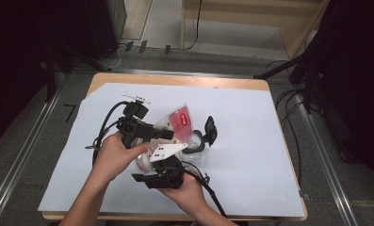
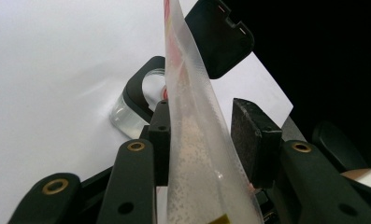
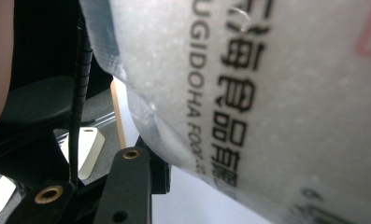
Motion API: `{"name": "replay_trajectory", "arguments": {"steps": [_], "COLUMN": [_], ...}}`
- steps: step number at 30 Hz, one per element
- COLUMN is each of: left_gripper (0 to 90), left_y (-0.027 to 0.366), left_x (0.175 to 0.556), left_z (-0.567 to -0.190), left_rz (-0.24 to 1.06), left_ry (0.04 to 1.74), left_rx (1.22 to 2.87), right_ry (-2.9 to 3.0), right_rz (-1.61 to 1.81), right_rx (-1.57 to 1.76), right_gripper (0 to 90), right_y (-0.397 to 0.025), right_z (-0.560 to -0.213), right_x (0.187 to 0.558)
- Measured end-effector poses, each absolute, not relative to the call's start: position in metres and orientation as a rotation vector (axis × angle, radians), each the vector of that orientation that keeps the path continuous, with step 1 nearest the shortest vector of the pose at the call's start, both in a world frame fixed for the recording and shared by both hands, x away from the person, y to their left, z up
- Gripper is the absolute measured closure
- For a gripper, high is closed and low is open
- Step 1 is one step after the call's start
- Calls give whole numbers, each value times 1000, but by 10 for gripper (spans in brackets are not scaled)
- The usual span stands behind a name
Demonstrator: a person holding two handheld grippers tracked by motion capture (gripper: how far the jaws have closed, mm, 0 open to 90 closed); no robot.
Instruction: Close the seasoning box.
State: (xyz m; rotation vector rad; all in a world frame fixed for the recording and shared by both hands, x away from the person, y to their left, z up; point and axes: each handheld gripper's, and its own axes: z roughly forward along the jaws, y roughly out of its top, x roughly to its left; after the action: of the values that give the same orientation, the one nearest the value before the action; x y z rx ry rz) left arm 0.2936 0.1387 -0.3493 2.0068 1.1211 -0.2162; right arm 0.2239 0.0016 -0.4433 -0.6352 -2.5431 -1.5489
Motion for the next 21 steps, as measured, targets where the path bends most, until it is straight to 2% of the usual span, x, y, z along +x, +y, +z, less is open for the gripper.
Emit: {"name": "replay_trajectory", "arguments": {"steps": [7,21], "left_gripper": [696,706], "left_y": [138,137], "left_x": [293,293], "left_z": [-348,-346], "left_rz": [-203,-216], "left_ry": [1171,1184], "left_rx": [2008,1985], "right_ry": [-2559,-2587], "right_rz": [-1554,-1554], "right_rx": [-629,-630], "right_gripper": [621,626], "right_y": [2,3], "right_z": [-442,-440], "right_x": [223,221]}}
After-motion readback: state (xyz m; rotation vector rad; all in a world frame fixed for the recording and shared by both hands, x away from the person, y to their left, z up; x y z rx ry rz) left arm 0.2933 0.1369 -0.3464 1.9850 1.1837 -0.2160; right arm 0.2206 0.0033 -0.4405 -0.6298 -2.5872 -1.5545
